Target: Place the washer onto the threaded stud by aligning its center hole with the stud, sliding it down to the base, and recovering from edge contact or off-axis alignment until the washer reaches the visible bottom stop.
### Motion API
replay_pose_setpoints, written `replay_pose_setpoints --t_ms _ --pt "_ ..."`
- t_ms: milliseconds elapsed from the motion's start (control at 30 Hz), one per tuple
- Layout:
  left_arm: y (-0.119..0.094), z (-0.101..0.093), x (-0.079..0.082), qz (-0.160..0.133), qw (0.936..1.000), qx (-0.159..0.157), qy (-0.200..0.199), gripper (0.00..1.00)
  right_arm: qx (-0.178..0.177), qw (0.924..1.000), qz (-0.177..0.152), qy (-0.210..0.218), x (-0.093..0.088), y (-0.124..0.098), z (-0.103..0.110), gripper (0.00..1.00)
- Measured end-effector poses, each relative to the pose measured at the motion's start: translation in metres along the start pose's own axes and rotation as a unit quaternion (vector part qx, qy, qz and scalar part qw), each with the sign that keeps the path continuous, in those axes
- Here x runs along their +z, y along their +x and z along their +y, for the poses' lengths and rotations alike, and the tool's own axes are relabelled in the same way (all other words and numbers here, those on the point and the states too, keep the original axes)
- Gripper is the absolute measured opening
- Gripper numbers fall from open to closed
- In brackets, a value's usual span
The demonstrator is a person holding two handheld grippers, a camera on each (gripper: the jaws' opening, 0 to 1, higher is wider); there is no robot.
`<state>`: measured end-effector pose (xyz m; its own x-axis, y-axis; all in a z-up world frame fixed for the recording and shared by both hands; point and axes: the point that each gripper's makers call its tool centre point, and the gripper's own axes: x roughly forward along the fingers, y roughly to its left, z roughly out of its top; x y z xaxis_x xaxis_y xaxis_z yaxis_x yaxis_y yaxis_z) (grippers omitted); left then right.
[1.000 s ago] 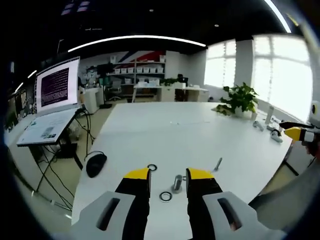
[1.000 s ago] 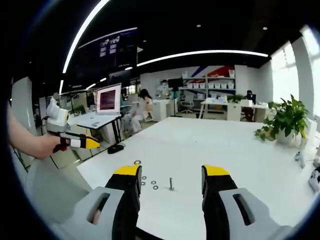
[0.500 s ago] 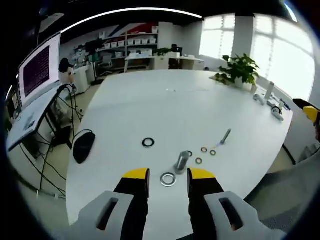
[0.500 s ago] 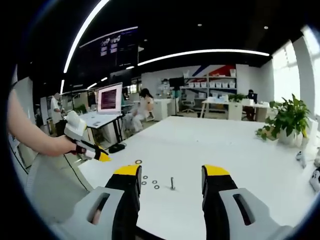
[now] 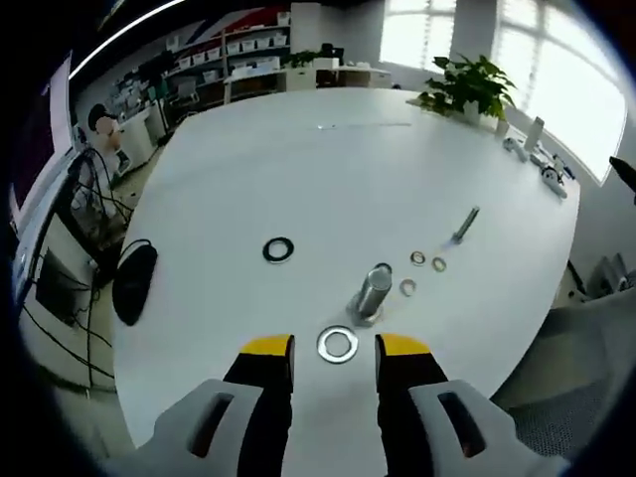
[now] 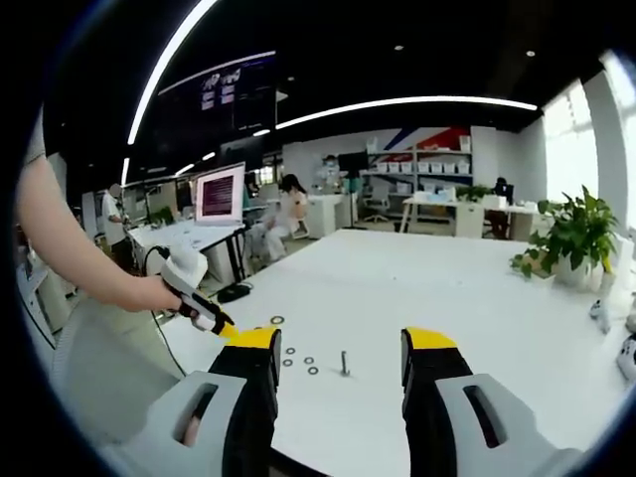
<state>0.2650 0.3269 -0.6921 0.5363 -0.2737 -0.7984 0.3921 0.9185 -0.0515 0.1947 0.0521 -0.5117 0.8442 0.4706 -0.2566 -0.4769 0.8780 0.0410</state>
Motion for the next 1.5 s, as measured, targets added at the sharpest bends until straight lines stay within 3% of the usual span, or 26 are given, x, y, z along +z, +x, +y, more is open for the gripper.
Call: replay_pose_setpoints --t_ms 467,600,767,1000,1200,1500 --pt "0.026 -0.001 -0.016 0.079 0.9946 -0.023 0.064 0.3 -0.007 1.0 0.002 -0.006 -0.001 -0.002 -0.004 0.51" --pt "0.034 -0.001 -0.022 0.112 0.9878 -0.03 0.104 0.3 -0.011 0.9999 0.004 -0.003 -0.002 -0.002 -0.006 0.51" --pt "0.043 -0.001 -0.029 0.14 0.9814 -0.045 0.124 0.3 -0.011 0.9999 0.007 -0.005 -0.004 -0.002 -0.006 0.51" --pt "0.045 -0.001 -0.024 0.136 0.9791 -0.046 0.144 0.28 -0.016 0.9998 0.006 -0.001 -0.004 -0.003 -0.009 0.51" --pt "0.046 -0.008 -0.024 0.152 0.9666 -0.066 0.195 0.23 -0.017 0.9998 0.004 -0.002 -0.003 -0.003 -0.008 0.51" --pt "0.048 -0.009 -0.023 0.191 0.9588 -0.064 0.201 0.22 -0.019 0.9998 0.003 0.002 -0.003 -0.003 -0.011 0.51"
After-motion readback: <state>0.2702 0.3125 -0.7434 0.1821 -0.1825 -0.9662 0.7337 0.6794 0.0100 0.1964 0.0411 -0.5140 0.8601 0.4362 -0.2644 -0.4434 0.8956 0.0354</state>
